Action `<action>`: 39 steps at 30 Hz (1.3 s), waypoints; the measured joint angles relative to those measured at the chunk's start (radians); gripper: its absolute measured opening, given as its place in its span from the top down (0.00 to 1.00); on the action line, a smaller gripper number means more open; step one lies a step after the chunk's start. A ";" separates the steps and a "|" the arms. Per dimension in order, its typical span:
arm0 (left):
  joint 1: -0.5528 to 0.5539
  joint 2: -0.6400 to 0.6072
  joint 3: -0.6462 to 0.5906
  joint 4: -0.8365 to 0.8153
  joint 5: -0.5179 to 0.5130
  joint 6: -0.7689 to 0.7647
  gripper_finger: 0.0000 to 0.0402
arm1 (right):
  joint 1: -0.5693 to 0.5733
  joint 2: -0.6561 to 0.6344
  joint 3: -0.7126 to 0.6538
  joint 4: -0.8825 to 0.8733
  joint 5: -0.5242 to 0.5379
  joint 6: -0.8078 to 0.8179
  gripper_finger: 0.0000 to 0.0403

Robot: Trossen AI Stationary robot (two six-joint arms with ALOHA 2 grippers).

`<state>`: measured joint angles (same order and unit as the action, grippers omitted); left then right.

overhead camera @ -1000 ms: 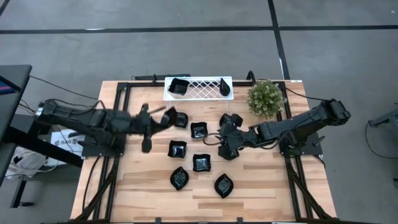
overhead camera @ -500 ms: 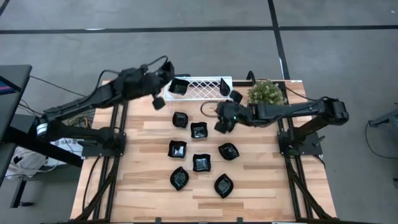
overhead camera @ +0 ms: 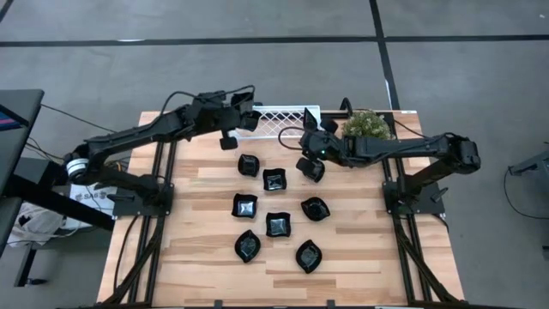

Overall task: Pick & Place Mini shaped plates
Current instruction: Stack the distorted square plate on top of the distorted square plate on the shelf

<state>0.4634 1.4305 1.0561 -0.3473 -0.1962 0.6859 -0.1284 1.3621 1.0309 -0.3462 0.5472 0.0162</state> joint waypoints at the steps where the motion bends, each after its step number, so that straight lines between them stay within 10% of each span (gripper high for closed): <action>1: 0.000 0.007 0.000 0.000 0.008 0.012 0.97 | -0.001 0.000 0.000 0.000 0.000 0.000 0.71; 16: 0.003 0.093 0.000 -0.002 0.047 0.017 0.97 | -0.006 0.000 0.000 0.000 0.000 0.000 0.71; 39: 0.004 0.080 -0.011 -0.014 -0.011 -0.004 0.70 | -0.003 -0.001 0.000 -0.005 0.000 0.003 0.71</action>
<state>0.4679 1.5102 1.0454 -0.3618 -0.2071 0.6818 -0.1314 1.3613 1.0309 -0.3516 0.5468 0.0189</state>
